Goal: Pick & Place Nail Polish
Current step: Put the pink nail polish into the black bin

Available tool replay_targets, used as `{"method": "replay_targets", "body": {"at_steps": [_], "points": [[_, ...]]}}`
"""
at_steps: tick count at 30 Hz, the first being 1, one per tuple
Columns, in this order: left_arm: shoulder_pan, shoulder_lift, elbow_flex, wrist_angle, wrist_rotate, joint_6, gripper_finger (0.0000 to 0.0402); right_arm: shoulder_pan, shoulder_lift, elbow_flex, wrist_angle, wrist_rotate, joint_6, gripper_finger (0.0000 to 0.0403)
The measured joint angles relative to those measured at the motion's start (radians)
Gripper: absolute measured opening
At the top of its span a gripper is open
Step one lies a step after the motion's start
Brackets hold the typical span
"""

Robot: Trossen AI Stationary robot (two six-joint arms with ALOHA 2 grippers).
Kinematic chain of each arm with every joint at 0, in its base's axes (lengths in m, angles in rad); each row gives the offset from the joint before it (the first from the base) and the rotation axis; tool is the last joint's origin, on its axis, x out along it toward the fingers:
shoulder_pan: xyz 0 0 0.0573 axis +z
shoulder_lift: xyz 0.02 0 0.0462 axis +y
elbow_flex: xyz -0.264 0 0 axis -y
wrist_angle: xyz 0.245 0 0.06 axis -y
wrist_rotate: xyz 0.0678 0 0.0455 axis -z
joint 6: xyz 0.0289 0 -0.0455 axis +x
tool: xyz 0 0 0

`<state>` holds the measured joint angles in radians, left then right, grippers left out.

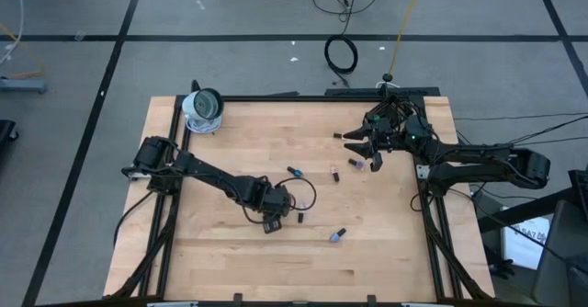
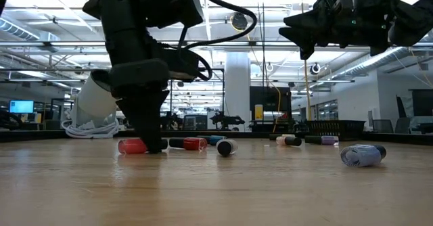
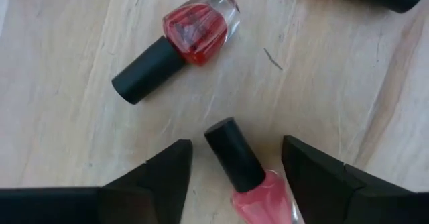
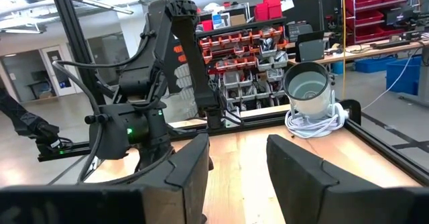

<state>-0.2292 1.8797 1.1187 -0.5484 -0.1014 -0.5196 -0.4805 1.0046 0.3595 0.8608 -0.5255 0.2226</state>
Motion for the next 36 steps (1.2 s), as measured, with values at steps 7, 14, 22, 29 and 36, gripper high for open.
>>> {"method": "replay_targets", "body": {"at_steps": [7, 14, 22, 29, 36], "points": [[0.017, 0.0, 0.0, -0.001, -0.004, -0.109, 0.0098, 0.0, 0.0, 0.0, -0.006, 0.0, -0.002, 0.0141], [0.022, 0.0, 0.0, 0.003, -0.003, -0.006, 0.0033, 0.0, 0.0, 0.0, -0.006, 0.0, -0.002, 0.0141], [-0.012, -0.078, 0.033, 0.086, -0.153, 0.157, 0.0033, 0.0, 0.0, 0.0, -0.044, 0.0, -0.004, 0.0141], [-0.017, -0.181, 0.033, 0.38, -0.149, 0.415, 0.0033, 0.0, 0.0, 0.0, -0.05, 0.0, -0.007, 0.0141], [0.05, -0.229, 0.033, 0.555, 0.063, 0.566, 0.0033, 0.0, 0.0, 0.0, -0.059, 0.001, -0.01, 0.0141]]}}
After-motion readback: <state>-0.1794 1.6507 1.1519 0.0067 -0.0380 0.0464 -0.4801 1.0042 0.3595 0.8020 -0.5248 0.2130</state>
